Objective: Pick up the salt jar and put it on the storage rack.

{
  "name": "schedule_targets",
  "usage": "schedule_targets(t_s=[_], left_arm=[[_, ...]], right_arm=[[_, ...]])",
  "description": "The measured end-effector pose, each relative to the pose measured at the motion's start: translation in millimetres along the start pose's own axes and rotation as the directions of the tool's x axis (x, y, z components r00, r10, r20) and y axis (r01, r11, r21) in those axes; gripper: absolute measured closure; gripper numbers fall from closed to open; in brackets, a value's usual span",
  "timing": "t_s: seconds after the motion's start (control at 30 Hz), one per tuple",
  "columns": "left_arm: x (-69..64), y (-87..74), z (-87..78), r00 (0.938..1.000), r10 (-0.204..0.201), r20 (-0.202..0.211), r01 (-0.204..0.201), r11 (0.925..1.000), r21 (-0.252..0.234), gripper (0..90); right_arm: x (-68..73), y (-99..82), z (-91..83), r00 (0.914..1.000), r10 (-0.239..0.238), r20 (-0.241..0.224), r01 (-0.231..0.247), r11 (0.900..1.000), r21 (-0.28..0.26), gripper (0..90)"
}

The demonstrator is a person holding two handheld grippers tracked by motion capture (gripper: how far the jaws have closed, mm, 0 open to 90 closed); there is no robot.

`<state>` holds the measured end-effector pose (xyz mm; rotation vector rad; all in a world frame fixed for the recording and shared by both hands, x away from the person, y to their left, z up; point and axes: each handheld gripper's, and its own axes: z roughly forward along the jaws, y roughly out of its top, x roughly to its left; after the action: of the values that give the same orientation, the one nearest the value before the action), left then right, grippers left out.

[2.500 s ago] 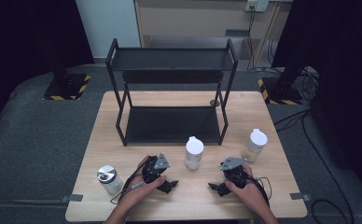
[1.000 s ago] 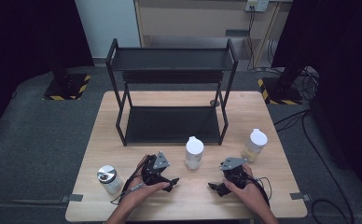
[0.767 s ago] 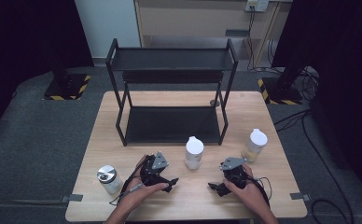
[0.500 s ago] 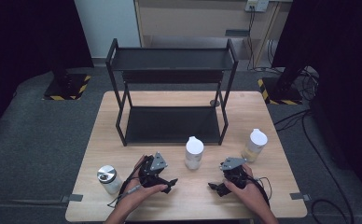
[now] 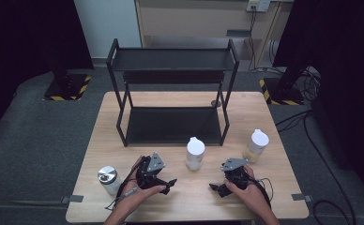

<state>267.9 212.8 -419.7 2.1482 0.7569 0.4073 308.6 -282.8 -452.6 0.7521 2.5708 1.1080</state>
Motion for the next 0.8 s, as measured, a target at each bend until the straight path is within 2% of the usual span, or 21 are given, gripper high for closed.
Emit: schedule_targets(t_s=[0.53,0.8], left_arm=[[-2.2,2.3,-9.1,0.9999,0.010,-0.004,-0.010,0.9996,-0.026,1.6],[-5.6,7.1,-19.3,0.9998,0.010,-0.017,-0.011,0.9991,-0.041,1.7]], right_arm=[[0.0,0.0,0.0,1.0000,0.000,0.000,0.000,1.0000,0.000,1.0],[0.0,0.0,0.0,1.0000,0.000,0.000,0.000,1.0000,0.000,1.0]])
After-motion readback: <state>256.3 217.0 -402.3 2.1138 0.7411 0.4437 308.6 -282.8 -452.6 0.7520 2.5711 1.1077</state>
